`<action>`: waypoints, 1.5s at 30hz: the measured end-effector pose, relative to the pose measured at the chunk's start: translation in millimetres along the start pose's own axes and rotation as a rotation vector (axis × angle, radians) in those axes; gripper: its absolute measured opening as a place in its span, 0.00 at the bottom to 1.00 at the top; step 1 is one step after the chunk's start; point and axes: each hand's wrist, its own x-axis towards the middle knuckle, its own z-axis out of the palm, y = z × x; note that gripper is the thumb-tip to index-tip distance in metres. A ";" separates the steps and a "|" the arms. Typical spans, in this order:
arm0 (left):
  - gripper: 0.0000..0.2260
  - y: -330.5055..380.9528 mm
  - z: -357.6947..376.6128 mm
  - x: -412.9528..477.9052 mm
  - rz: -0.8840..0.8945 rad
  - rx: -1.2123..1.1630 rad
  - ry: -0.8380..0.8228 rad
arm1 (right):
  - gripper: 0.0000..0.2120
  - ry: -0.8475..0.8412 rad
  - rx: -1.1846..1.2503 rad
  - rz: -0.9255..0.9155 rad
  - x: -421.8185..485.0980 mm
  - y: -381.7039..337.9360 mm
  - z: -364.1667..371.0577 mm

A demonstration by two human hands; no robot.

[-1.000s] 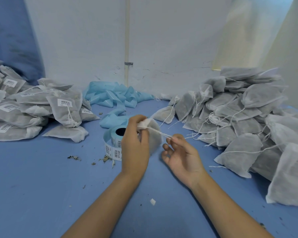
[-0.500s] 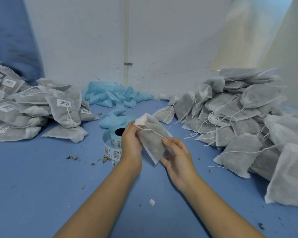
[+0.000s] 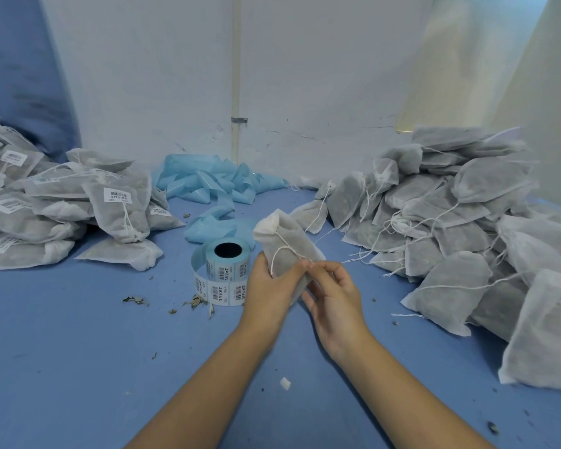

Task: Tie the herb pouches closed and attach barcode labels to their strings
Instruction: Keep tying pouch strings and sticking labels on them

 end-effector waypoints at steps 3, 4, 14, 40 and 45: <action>0.06 2.1 0.4 -0.1 0.007 -0.027 0.034 | 0.07 -0.019 0.011 -0.003 -2.1 -0.3 1.4; 0.06 3.0 0.5 0.4 0.003 -0.040 0.047 | 0.07 -0.021 0.007 -0.008 -2.6 0.0 2.5; 0.09 8.8 -3.0 3.3 -0.094 -0.179 0.122 | 0.07 -0.073 -0.284 -0.134 -7.8 2.4 2.2; 0.20 11.4 -27.8 14.1 0.072 0.159 0.224 | 0.10 -0.274 -1.442 -0.497 8.2 10.3 2.9; 0.14 6.3 -49.6 22.8 0.231 0.595 0.246 | 0.06 -0.081 -1.671 -0.656 17.2 -8.0 -18.0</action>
